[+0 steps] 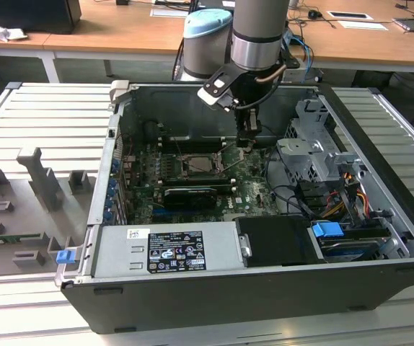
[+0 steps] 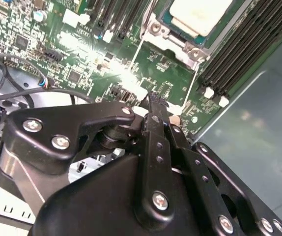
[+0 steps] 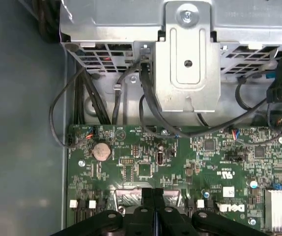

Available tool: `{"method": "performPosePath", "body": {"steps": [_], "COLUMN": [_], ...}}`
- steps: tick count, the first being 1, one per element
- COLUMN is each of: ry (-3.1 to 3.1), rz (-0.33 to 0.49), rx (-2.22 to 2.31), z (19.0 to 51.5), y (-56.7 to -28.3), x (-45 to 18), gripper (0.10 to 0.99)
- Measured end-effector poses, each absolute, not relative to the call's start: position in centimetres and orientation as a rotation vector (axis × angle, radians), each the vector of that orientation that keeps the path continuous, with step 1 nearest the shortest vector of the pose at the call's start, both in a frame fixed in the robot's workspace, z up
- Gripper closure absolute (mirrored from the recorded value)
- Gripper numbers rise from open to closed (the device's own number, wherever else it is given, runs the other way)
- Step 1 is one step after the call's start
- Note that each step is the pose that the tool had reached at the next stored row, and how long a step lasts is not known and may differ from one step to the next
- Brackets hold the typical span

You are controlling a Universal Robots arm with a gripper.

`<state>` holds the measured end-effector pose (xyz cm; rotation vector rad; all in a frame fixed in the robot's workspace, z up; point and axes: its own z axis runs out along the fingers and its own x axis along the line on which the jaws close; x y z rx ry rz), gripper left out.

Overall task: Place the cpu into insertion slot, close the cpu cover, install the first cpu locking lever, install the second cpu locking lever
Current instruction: 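Close the cpu cover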

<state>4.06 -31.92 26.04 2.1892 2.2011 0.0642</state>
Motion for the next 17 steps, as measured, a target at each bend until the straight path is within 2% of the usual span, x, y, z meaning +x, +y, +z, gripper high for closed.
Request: {"method": "performPosePath", "body": {"steps": [17], "ry": [2.208], "rz": [0.057], "rx": [2.189], "z": [24.7], "y": [-31.8], "x": [5.9], "gripper": [0.98]}}
